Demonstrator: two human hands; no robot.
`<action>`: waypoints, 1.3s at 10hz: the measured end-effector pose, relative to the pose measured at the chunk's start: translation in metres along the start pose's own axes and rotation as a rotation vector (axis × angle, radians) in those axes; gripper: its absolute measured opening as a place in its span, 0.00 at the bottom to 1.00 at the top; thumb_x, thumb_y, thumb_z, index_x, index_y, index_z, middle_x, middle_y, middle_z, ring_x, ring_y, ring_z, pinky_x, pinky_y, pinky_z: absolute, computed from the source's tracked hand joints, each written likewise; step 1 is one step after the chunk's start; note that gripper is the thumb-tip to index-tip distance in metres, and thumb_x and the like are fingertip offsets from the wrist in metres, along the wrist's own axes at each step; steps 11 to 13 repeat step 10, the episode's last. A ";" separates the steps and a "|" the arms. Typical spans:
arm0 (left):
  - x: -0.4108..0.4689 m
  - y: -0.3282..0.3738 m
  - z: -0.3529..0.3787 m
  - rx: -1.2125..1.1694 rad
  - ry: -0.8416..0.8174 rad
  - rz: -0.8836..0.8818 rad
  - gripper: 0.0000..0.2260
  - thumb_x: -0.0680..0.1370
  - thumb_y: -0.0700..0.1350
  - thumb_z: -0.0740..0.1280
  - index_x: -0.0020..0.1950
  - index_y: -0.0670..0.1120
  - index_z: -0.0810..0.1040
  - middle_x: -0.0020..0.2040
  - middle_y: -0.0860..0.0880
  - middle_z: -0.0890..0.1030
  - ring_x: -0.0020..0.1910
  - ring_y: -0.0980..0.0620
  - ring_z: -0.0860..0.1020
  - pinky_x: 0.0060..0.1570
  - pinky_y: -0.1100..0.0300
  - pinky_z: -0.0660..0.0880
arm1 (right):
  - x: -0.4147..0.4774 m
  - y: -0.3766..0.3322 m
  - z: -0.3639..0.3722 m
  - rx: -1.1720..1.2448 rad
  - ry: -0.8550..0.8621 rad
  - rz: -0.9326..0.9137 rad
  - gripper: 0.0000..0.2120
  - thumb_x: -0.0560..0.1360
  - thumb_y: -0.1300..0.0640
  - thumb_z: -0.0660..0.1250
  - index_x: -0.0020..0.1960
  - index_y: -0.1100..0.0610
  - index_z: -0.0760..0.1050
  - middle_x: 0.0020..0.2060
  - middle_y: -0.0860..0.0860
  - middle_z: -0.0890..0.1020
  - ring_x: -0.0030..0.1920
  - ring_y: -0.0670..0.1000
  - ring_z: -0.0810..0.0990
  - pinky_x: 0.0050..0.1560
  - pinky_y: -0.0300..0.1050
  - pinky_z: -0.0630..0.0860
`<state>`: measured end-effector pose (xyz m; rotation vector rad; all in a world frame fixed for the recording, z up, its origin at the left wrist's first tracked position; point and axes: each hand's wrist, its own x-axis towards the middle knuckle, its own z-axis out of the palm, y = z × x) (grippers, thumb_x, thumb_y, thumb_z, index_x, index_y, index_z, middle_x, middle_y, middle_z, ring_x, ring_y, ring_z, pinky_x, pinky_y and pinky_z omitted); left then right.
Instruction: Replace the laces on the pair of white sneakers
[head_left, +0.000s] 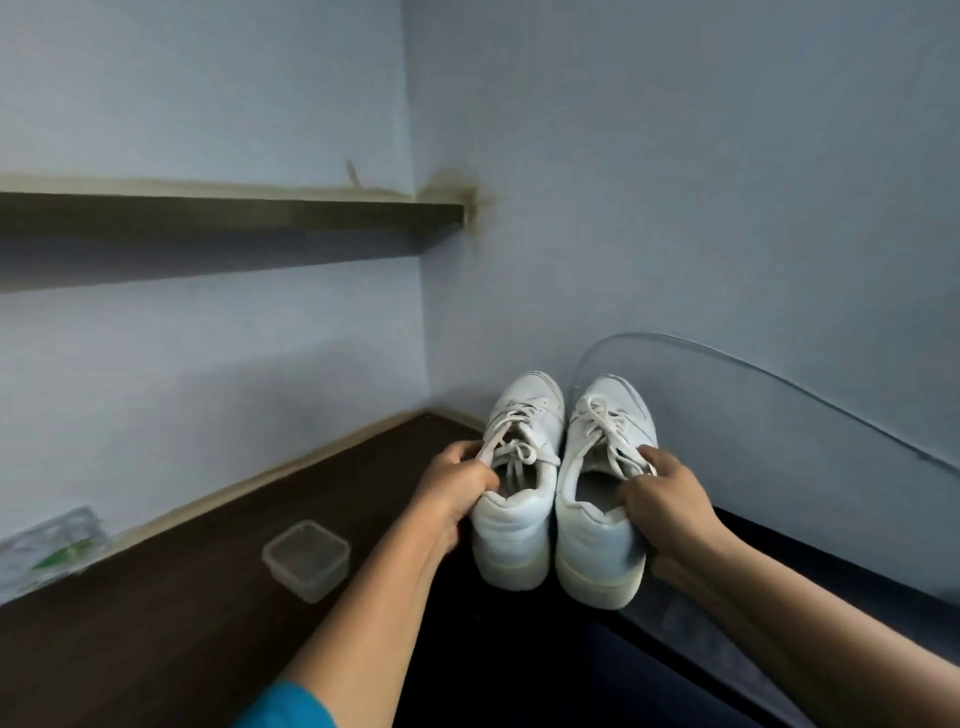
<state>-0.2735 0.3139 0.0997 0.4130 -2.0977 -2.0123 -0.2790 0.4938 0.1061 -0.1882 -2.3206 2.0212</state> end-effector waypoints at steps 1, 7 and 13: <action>0.016 -0.007 0.033 0.033 -0.063 -0.040 0.18 0.68 0.27 0.60 0.52 0.43 0.76 0.38 0.46 0.78 0.36 0.51 0.75 0.32 0.62 0.70 | 0.010 0.022 -0.021 0.016 0.044 0.067 0.22 0.62 0.65 0.59 0.54 0.50 0.72 0.45 0.58 0.81 0.46 0.62 0.81 0.48 0.56 0.79; 0.072 -0.048 0.078 0.052 -0.237 -0.195 0.20 0.56 0.38 0.61 0.45 0.38 0.79 0.39 0.40 0.76 0.35 0.47 0.74 0.35 0.60 0.68 | 0.062 0.075 -0.034 -0.002 0.038 0.194 0.07 0.67 0.62 0.61 0.45 0.58 0.69 0.48 0.61 0.79 0.49 0.61 0.79 0.46 0.52 0.75; 0.059 -0.055 0.080 -0.024 -0.176 -0.071 0.14 0.77 0.47 0.66 0.61 0.45 0.77 0.57 0.45 0.80 0.54 0.52 0.77 0.55 0.60 0.71 | 0.049 0.064 -0.028 -0.462 0.095 -0.095 0.33 0.71 0.49 0.62 0.74 0.51 0.58 0.73 0.60 0.59 0.74 0.59 0.55 0.71 0.61 0.57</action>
